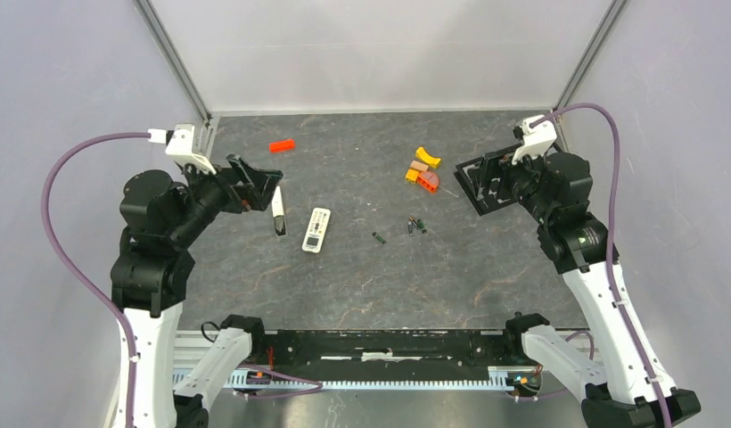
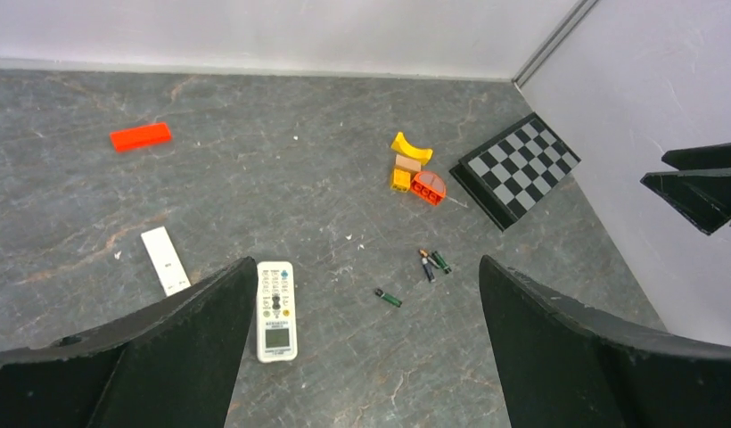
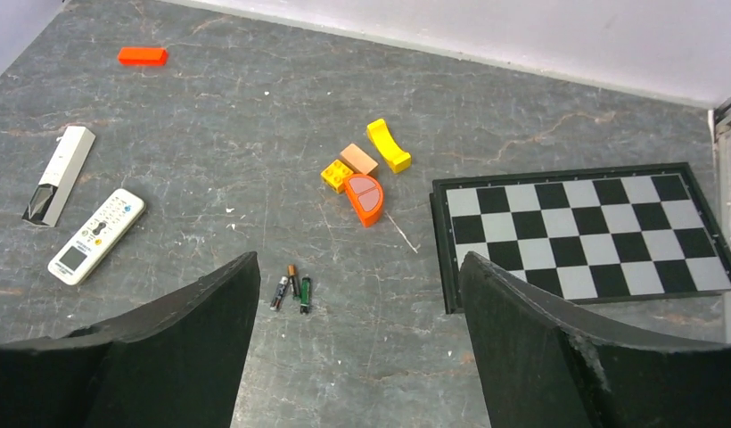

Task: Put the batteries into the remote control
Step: Pick up the remote control from the center of the board.

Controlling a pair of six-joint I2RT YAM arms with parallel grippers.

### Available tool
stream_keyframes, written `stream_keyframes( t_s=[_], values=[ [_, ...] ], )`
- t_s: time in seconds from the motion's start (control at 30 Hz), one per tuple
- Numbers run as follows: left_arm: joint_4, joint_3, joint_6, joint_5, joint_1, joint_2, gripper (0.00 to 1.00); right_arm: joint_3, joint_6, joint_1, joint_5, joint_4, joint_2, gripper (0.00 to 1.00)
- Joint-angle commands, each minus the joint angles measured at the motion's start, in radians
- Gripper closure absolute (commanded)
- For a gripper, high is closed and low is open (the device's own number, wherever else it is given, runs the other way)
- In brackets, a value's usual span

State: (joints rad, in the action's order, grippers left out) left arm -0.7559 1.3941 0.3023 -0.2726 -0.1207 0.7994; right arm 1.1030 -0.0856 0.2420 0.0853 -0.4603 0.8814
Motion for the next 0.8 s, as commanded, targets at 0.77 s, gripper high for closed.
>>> stream_keyframes(
  t_s=[0.77],
  values=[
    [0.207,-0.426,0.207,0.472,-0.424,0.306,0.0,-0.346,-0.225,0.003,0.276,0.223,0.027,0.24]
  ],
)
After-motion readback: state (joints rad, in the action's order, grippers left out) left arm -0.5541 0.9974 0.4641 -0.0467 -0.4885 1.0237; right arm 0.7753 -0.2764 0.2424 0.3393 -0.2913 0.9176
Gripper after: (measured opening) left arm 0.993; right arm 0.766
